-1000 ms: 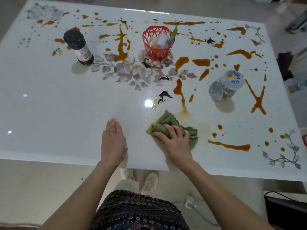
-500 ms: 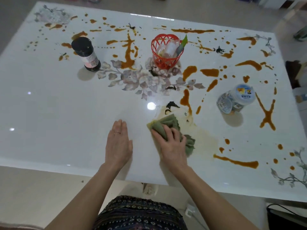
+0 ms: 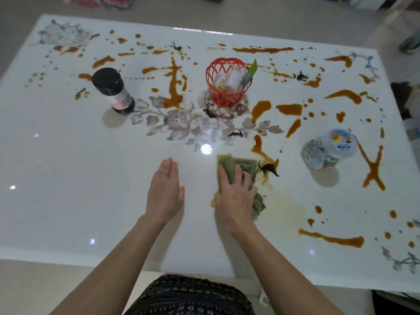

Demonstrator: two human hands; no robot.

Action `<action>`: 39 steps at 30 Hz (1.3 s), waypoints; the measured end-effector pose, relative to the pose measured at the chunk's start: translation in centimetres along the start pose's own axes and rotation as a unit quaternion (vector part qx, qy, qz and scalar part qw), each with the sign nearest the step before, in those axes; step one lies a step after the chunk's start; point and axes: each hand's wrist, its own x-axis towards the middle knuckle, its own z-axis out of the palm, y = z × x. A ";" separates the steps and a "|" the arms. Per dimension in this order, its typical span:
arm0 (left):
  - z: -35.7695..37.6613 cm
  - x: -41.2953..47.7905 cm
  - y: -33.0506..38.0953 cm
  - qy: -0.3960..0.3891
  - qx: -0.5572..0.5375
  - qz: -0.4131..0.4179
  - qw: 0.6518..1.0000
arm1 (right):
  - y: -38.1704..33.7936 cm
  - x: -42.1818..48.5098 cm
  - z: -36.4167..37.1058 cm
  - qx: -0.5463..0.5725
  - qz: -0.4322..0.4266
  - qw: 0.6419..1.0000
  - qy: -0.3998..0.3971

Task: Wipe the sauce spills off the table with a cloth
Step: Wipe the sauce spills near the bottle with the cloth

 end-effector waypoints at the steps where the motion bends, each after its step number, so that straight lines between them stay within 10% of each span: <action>1: 0.0 0.3 0.1 0.000 -0.008 0.003 1.000 | -0.8 0.3 0.3 -0.007 -0.035 0.999 0.006; 39: 0.1 6.0 3.7 -0.053 0.037 0.101 0.993 | 1.3 9.4 -3.1 0.024 0.159 0.987 -0.027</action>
